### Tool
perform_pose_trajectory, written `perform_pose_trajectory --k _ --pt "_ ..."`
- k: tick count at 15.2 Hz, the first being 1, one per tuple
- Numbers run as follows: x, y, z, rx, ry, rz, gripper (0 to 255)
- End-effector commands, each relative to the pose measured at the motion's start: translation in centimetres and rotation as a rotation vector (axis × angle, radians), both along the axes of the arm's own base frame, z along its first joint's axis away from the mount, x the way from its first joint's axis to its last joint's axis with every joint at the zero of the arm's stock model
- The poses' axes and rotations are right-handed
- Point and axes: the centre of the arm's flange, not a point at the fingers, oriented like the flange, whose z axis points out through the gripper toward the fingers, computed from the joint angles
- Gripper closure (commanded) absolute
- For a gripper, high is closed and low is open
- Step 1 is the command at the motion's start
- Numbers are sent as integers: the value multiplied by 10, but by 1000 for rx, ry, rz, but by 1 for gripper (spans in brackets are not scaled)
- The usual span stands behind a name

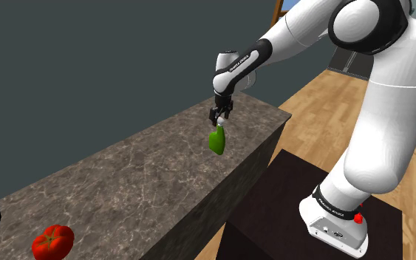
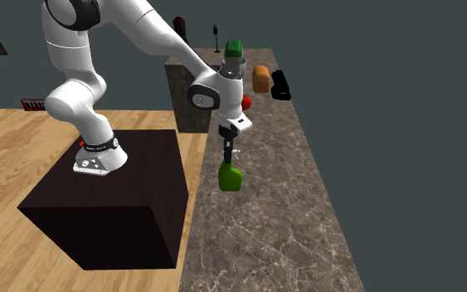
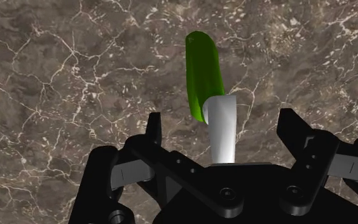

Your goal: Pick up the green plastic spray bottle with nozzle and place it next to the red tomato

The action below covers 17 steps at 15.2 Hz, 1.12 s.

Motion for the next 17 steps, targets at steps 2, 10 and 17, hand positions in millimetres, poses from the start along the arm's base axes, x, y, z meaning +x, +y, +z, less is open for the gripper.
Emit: perform_pose_trajectory --k 2,10,17 --pt "0 0 0 0 0 0 0" --pt "0 0 0 0 0 0 255" --pt "0 0 26 0 0 0 255"
